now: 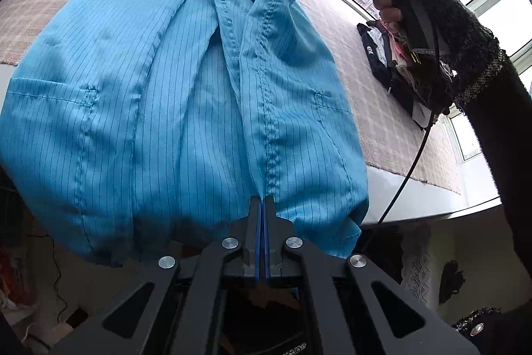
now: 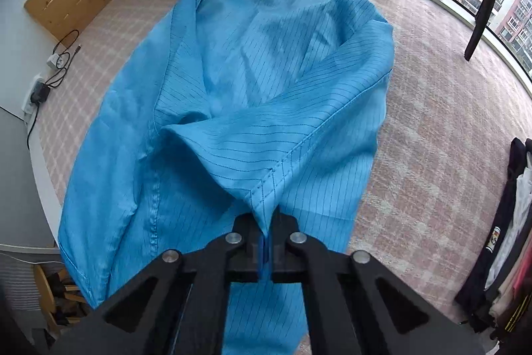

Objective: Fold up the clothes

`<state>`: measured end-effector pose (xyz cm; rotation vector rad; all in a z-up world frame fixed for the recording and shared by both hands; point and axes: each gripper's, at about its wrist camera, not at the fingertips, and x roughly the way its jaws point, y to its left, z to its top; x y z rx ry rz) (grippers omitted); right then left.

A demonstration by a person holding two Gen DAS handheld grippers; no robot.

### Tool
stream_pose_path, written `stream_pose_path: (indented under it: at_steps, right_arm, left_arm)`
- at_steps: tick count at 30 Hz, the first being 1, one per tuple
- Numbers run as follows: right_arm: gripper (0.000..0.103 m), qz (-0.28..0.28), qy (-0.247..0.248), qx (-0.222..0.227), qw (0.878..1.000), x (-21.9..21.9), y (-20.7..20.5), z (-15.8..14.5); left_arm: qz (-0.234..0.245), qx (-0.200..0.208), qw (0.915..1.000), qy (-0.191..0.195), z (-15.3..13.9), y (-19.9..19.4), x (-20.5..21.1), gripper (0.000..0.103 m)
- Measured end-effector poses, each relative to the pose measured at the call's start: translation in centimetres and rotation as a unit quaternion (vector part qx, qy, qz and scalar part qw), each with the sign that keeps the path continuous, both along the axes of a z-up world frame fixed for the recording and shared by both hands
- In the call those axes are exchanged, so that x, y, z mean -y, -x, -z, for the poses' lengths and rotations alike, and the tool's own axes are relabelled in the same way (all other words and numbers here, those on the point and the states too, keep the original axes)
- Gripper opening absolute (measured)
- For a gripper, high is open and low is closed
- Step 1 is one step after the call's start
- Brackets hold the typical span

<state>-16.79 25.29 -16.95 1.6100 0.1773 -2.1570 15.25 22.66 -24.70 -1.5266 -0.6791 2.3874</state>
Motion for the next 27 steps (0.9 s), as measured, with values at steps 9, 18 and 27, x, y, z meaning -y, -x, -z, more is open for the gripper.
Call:
stream_pose_path:
  at_steps: [9, 18, 27]
  right_arm:
    - [0.005, -0.039, 0.051, 0.0, 0.998, 7.0, 1.2, -1.6]
    - [0.031, -0.054, 0.135, 0.0, 0.989, 2.8, -5.2, -4.5]
    - [0.037, 0.013, 0.133, -0.014, 0.991, -10.3, -25.6, 1.5]
  left_arm:
    - [-0.056, 0.005, 0.9982, 0.018, -0.4, -2.0, 6.1, 0.001]
    - [-0.026, 0.011, 0.999, 0.035, -0.7, -4.8, 6.8, 0.025]
    - [0.06, 0.05, 0.9967, 0.02, 5.0, -4.5, 2.0, 0.043]
